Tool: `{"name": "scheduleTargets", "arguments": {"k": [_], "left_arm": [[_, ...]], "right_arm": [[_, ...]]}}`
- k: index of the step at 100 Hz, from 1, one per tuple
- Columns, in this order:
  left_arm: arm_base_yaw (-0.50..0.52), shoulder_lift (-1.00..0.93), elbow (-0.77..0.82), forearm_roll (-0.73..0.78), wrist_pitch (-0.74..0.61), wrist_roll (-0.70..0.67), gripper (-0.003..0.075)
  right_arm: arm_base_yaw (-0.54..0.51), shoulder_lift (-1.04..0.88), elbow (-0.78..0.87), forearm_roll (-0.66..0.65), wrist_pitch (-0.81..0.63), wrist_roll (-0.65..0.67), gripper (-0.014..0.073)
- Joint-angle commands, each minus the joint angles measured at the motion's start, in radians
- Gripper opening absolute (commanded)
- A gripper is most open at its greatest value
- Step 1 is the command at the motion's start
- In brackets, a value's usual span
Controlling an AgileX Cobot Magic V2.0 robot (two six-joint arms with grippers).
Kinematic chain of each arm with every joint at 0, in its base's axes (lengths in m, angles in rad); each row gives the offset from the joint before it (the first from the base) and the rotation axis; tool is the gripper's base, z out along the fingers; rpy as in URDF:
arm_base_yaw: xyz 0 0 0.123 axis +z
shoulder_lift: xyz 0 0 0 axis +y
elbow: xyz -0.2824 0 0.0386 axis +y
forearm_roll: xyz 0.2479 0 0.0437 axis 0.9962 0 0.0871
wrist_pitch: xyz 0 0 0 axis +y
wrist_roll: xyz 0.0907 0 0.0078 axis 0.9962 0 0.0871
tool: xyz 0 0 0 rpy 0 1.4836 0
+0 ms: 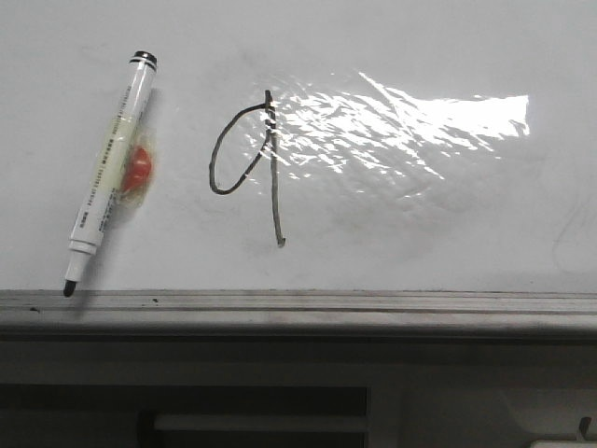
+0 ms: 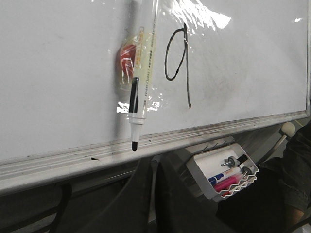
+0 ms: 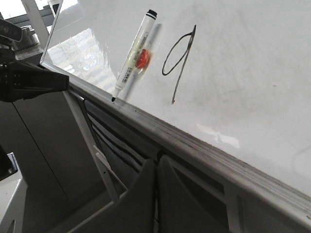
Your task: Write number 9 on whiteboard
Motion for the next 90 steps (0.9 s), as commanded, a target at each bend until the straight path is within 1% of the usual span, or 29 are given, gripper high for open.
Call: {"name": "scheduleTargets", "arguments": {"k": [1,33,41,50,54,61,78,90], "left_arm": [[-0.002,0.006,-0.027,-0.006,-0.073,-0.004,-0.0020],[-0.002,0.006,-0.027,-0.006,-0.073,-0.004,-0.0020],[0.007,0.006,-0.006,0.000,-0.065,-0.004,-0.0020],[0.037,0.006,0.044,0.035,-0.134,-0.004,-0.0020],[0.063,0.004,0.042,0.062,-0.103,-0.002,-0.0020],[0.118,-0.004,0.042,0.100,-0.119,0.036,-0.0020],[0.283,-0.086,0.042,0.112,-0.150,0.266,-0.0020],[0.415,-0.186,0.042,0.112,-0.104,0.405,-0.0020]], "right_arm": [[0.001,0.004,0.022,-0.011,-0.072,-0.011,-0.0067],[0.001,0.004,0.022,-0.011,-0.072,-0.011,-0.0067],[0.001,0.004,0.022,-0.011,-0.072,-0.011,-0.0067],[0.001,0.004,0.022,-0.011,-0.072,-0.011,-0.0067],[0.001,0.004,0.022,-0.011,-0.072,-0.011,-0.0067],[0.001,0.004,0.022,-0.011,-0.072,-0.011,-0.0067],[0.001,0.004,0.022,-0.011,-0.072,-0.011,-0.0067],[0.001,0.004,0.022,-0.011,-0.072,-0.011,-0.0067]]}}
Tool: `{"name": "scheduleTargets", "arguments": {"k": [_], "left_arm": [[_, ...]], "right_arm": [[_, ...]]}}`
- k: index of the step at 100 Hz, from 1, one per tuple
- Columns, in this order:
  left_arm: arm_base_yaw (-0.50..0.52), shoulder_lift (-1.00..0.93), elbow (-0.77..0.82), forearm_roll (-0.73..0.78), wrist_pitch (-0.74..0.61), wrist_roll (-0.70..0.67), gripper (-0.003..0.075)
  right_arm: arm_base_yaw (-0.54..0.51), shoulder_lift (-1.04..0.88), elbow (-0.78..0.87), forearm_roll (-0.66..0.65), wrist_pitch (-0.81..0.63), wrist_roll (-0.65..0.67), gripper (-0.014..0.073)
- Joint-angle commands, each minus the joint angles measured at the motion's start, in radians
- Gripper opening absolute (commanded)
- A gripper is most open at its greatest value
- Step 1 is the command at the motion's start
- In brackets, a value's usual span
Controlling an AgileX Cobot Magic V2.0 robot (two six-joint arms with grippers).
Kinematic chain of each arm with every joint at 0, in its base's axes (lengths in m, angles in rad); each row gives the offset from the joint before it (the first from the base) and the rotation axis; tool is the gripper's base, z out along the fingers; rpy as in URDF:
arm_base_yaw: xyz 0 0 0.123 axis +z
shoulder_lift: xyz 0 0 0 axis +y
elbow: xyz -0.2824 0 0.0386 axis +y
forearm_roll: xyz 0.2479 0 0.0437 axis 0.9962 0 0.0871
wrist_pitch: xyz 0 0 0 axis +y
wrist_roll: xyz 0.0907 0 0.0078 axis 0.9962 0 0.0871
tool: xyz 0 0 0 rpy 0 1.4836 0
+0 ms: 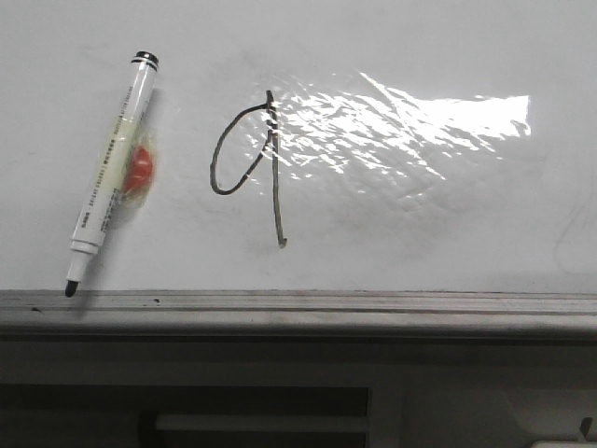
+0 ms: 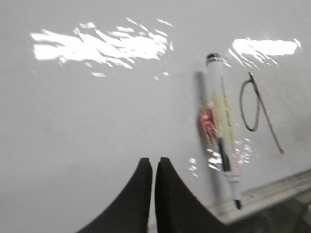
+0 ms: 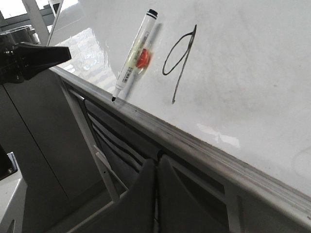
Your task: Write number 9 on whiteboard
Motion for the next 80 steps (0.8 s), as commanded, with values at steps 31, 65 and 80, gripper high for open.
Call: {"name": "scheduleTargets", "arguments": {"k": [31,65,80], "left_arm": [[0.391,-0.223,0.018,0.005,0.150,0.106,-0.0020],[0.479,-0.306,0.020,0.189,0.369,-0.097,-0.0020],[0.485,-0.306,0.020,0.176,0.440,-0.101,-0.0020]], "right_arm": [[0.001,0.004,0.022,-0.011,-0.074,-0.010,-0.0067],[0.001,0.004,0.022,-0.011,-0.072,-0.010,-0.0067],[0.001,0.004,0.022,-0.011,-0.072,-0.010,-0.0067]]}}
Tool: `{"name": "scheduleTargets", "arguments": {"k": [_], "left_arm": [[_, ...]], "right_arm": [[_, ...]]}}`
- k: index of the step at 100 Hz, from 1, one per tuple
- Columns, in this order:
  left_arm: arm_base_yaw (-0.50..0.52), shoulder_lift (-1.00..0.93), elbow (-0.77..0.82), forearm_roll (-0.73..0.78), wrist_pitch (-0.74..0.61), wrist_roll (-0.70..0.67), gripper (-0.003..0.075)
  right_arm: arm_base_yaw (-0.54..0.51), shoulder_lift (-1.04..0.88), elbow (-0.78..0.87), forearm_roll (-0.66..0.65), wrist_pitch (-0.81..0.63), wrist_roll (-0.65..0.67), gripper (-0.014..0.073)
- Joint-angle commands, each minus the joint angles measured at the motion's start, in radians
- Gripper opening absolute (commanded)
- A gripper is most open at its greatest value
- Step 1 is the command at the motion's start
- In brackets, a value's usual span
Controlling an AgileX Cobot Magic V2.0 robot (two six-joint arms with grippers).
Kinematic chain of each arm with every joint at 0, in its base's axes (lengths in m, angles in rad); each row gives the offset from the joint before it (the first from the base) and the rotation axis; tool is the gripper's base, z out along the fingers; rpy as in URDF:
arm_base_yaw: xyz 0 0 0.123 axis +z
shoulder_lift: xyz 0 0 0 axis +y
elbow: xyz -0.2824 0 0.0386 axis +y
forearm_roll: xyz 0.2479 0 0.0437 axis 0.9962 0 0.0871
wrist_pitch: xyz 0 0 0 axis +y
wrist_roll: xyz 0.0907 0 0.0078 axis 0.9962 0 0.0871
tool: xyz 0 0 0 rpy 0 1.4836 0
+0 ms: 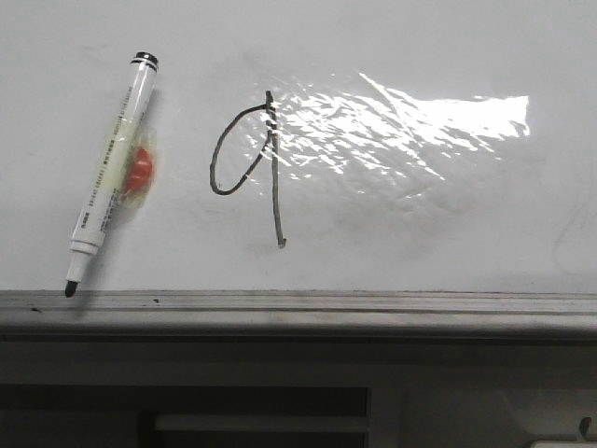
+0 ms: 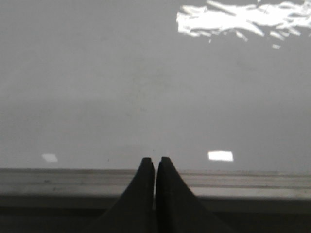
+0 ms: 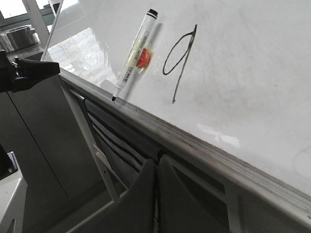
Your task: Write number 9 on whiteboard
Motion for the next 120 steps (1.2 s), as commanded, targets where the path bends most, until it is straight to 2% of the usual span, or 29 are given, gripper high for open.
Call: {"name": "scheduleTargets", "arguments": {"k": [1,91,102,120], "left_arm": [[0.004,-0.030,0.020,0.005,-0.039,-0.018,-0.0020],[0.004,-0.030,0.020,0.005,-0.039,-0.018,-0.0020],[0.004,-0.030,0.020,0.005,-0.039,-0.018,-0.0020],[0.004,-0.030,0.020,0.005,-0.039,-0.018,-0.0020]], "right_arm": [[0.001,0.004,0.022,-0.011,-0.072,-0.010,-0.0067],[-0.002,-0.009,0.027,-0.011,-0.067,-0.010,-0.0067],[-0.046,-0.021,0.027,-0.011,-0.064,-0.010,-0.0067],[-0.213,-0.027,0.027,-0.018,-0.078,-0.011,-0.0067]]}}
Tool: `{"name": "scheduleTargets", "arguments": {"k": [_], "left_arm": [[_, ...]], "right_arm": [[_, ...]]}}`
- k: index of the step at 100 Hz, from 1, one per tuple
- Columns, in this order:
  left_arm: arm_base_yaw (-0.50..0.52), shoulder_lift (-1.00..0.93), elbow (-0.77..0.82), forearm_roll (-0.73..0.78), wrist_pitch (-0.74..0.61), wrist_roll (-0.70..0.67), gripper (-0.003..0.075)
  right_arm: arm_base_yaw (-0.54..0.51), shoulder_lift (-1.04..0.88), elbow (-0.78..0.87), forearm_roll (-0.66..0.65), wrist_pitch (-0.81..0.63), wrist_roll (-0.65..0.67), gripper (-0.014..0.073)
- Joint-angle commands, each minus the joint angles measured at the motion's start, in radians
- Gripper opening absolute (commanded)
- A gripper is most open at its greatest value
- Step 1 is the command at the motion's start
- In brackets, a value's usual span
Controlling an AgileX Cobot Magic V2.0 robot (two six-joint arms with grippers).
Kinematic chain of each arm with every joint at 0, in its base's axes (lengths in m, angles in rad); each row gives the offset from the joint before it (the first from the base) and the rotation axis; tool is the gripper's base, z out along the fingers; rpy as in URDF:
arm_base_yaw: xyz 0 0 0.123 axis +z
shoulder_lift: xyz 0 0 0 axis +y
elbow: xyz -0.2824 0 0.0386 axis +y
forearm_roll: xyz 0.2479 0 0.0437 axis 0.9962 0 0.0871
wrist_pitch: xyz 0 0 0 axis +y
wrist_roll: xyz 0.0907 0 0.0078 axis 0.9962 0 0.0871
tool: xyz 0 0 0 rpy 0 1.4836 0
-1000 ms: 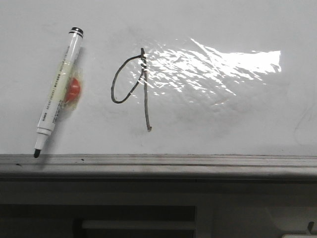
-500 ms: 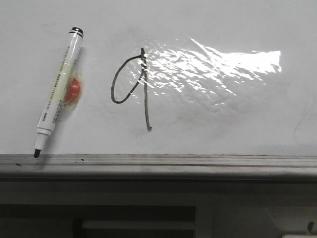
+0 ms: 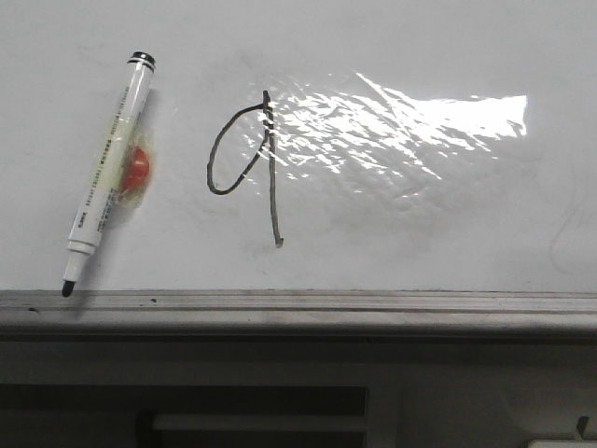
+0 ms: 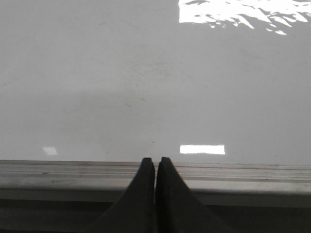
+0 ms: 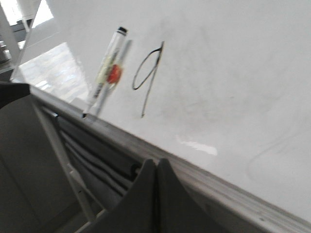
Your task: Write number 9 on whiteboard
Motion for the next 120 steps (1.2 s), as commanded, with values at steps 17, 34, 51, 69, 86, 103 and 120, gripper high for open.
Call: {"name": "scheduleTargets", "arguments": {"k": [17,34,51,69,86,103,120], "left_arm": [[0.002,-0.030,0.020,0.001,-0.047,-0.010,-0.0020],[0.002,-0.030,0.020,0.001,-0.047,-0.010,-0.0020],[0.002,-0.030,0.020,0.001,-0.047,-0.010,-0.0020],[0.002,-0.030,0.020,0.001,-0.047,-0.010,-0.0020],[0.002,-0.028,0.020,0.001,-0.052,-0.010,-0.0020],[0.002,-0.028,0.020,0.001,-0.052,-0.010,-0.0020],[0.002,-0.028,0.020,0.001,-0.052,-0.010,-0.0020]], "right_arm": [[-0.202,0.005,0.027,-0.134,-0.185,-0.011,-0.0067],[-0.350,0.005,0.027,-0.294,-0.209,-0.001,-0.0067],[-0.492,-0.023,0.027,-0.362,-0.121,0.109,-0.0067],[-0.594,-0.165,0.027,-0.388,0.136,0.152,-0.0067],[-0.688,-0.214,0.027,-0.374,0.293,0.152,-0.0067],[-0.787,-0.214,0.027,-0.356,0.383,0.150,-0.0067],[-0.812,-0.214,0.027,-0.356,0.383,0.150,-0.0067]]}}
